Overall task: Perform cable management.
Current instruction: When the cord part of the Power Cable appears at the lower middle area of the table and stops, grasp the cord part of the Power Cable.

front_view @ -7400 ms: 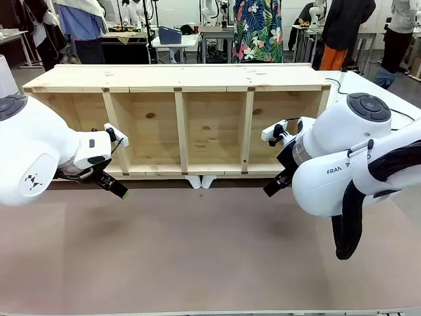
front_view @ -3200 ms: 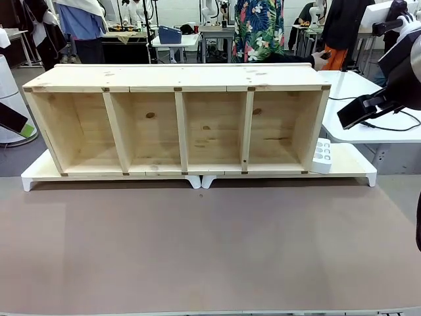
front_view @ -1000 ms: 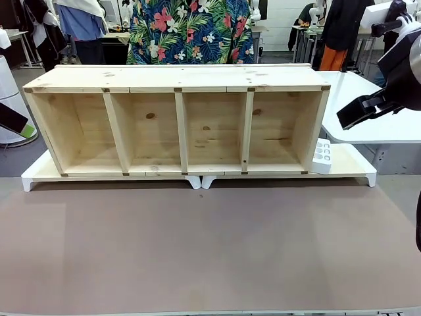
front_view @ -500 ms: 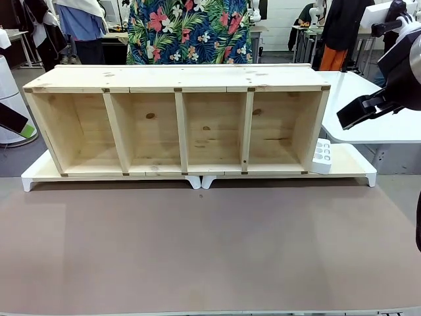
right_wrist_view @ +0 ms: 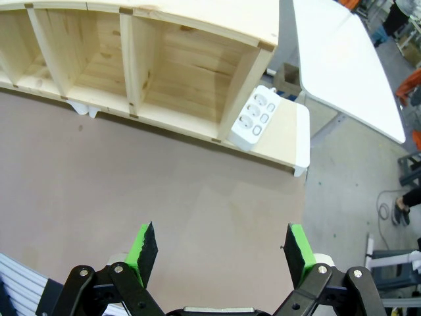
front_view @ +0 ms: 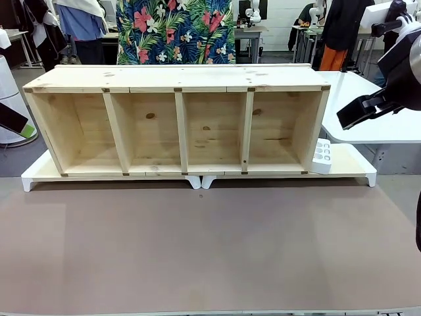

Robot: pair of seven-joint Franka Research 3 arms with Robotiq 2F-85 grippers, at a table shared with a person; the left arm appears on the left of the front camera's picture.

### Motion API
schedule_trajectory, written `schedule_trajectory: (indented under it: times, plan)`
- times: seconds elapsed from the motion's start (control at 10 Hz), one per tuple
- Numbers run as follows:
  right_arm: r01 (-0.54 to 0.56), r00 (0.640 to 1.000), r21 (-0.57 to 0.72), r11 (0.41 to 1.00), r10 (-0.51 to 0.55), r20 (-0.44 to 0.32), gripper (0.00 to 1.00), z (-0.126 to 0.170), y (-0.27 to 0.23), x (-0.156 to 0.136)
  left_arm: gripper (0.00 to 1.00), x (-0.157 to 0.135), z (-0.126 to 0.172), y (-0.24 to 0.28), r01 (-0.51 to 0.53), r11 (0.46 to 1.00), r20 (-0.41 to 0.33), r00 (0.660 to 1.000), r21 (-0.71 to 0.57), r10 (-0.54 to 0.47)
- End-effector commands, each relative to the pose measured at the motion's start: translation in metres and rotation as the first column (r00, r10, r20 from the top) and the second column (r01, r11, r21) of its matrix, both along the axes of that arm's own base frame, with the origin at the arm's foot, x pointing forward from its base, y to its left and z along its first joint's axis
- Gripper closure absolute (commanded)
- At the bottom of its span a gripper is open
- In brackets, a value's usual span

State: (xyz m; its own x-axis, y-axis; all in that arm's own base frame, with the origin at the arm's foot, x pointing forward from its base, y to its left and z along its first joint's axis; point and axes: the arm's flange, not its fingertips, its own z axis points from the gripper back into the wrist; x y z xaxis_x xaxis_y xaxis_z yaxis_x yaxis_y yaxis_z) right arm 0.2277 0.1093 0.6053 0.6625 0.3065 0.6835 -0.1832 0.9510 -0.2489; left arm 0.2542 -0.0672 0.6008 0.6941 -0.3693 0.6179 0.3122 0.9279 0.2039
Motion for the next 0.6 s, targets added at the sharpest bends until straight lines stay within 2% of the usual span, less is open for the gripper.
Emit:
schedule_trajectory:
  times: [0.0, 0.5]
  plan:
    - [0.004, 1.000, 0.001, 1.000, -0.004, -0.001, 0.00, -0.0002, -0.0008, 0.0006, 0.00, -0.0003, 0.0013, 0.0001, 0.011, 1.000, 0.007, 1.000, 0.005, -0.011]
    - [0.004, 1.000, 0.001, 1.000, -0.004, -0.001, 0.00, -0.0002, -0.0008, 0.0006, 0.00, -0.0003, 0.0013, 0.0001, 0.011, 1.000, 0.007, 1.000, 0.005, -0.011]
